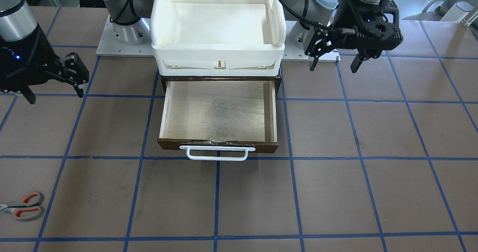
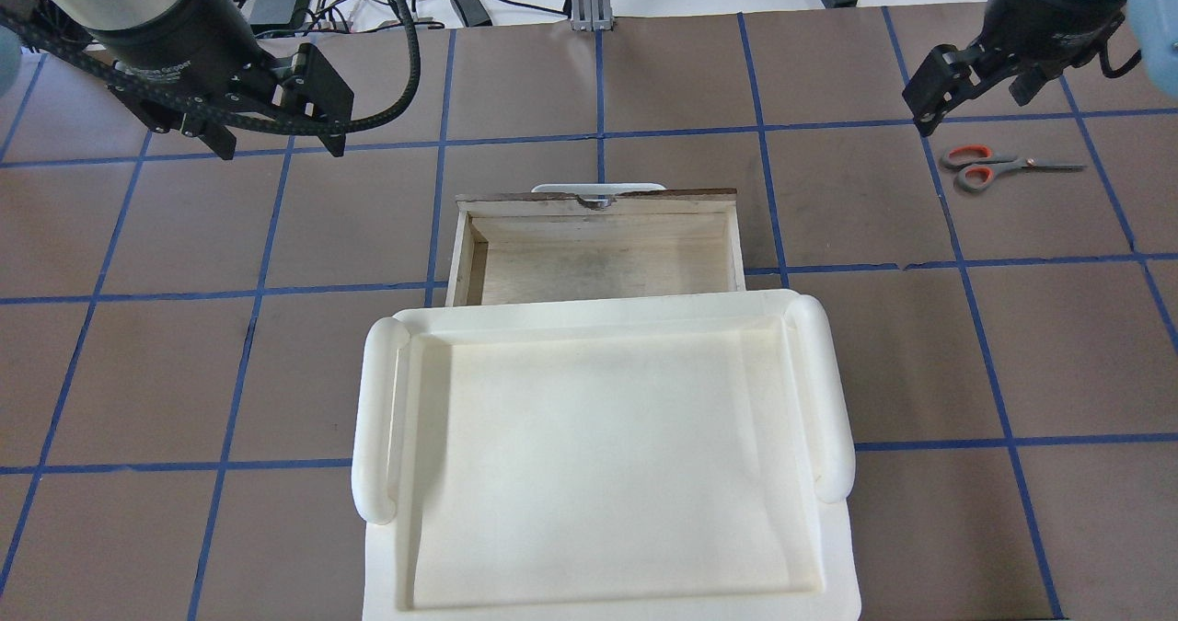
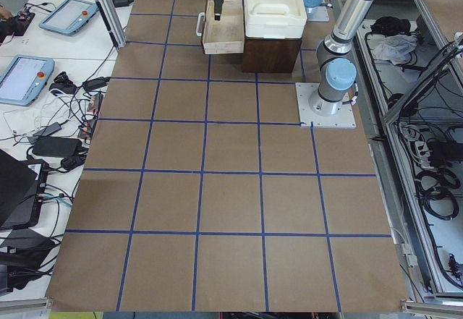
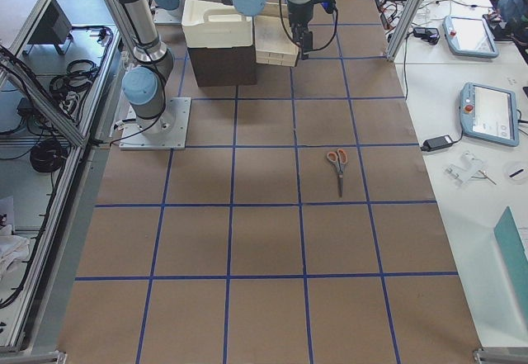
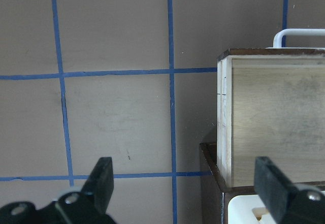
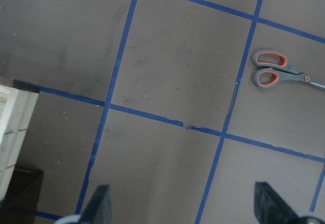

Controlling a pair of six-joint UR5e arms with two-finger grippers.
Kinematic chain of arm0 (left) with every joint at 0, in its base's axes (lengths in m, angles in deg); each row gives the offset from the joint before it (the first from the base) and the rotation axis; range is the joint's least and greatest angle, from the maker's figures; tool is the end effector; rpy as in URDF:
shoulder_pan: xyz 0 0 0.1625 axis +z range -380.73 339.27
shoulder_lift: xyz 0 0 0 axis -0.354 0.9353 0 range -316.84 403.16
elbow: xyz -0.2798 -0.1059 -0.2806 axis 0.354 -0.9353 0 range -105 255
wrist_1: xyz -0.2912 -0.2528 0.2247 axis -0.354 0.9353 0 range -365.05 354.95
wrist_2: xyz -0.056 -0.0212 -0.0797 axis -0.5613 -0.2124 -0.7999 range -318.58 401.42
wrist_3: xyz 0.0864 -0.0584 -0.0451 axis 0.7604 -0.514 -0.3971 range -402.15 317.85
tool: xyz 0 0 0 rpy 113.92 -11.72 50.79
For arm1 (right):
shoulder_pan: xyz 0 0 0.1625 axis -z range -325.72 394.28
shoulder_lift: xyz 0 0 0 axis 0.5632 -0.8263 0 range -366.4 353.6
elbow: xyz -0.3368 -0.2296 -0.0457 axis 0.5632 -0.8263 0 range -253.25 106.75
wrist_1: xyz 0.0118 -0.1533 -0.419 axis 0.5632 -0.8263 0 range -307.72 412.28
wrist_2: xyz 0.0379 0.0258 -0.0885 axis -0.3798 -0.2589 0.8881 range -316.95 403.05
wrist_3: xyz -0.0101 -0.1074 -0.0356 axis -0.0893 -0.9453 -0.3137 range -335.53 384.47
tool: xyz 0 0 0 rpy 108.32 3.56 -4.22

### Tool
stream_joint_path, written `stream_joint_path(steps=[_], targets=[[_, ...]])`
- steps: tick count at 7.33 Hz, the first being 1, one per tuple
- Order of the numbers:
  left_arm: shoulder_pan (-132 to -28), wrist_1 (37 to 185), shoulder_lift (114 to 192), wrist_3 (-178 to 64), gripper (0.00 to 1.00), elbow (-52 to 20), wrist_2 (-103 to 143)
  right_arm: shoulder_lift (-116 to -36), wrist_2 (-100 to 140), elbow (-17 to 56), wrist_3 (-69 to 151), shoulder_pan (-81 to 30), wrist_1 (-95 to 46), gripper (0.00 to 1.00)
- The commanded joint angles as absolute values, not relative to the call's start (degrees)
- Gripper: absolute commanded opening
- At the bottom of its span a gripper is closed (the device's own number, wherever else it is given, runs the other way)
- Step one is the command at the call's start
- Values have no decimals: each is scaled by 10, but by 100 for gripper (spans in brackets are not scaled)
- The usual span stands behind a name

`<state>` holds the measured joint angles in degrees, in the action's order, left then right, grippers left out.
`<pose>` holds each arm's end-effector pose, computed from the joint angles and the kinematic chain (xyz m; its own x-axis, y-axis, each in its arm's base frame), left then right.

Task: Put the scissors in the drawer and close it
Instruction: 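Move the right gripper over the orange-grey scissors and lower it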

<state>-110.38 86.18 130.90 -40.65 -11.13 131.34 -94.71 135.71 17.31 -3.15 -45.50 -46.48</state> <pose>-0.1303 -0.5171 0.5131 -0.9998 0.0200 -0.0009 0.0200 0.9961 -0.0855 0.0285 -0.5636 0.4544 -0.9520 -0.2916 0.0935 -0.2990 0.9510 -0.0791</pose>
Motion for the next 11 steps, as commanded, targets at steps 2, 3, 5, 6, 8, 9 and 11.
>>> stream_joint_path(steps=[2,3,5,6,8,9,11], targets=[[-1104,862,1308,-407,100,-111,1312,-907,1351,173,-259,-366,-462,100],[-1104,862,1309,-407,100,-111,1313,-894,1352,173,-349,-349,-466,100],[-1104,863,1308,-407,100,-111,1312,-856,1353,173,-537,-339,-494,100],[-1104,863,1308,-407,100,-111,1313,-833,1350,172,-664,-324,-498,100],[-1104,862,1309,-407,100,-111,1312,-765,1354,167,-795,-305,-602,100],[-1104,864,1307,-407,100,-111,1312,-740,1351,164,-831,-300,-627,99],[-1104,864,1307,-407,100,-111,1312,-698,1359,164,-877,-289,-663,100]])
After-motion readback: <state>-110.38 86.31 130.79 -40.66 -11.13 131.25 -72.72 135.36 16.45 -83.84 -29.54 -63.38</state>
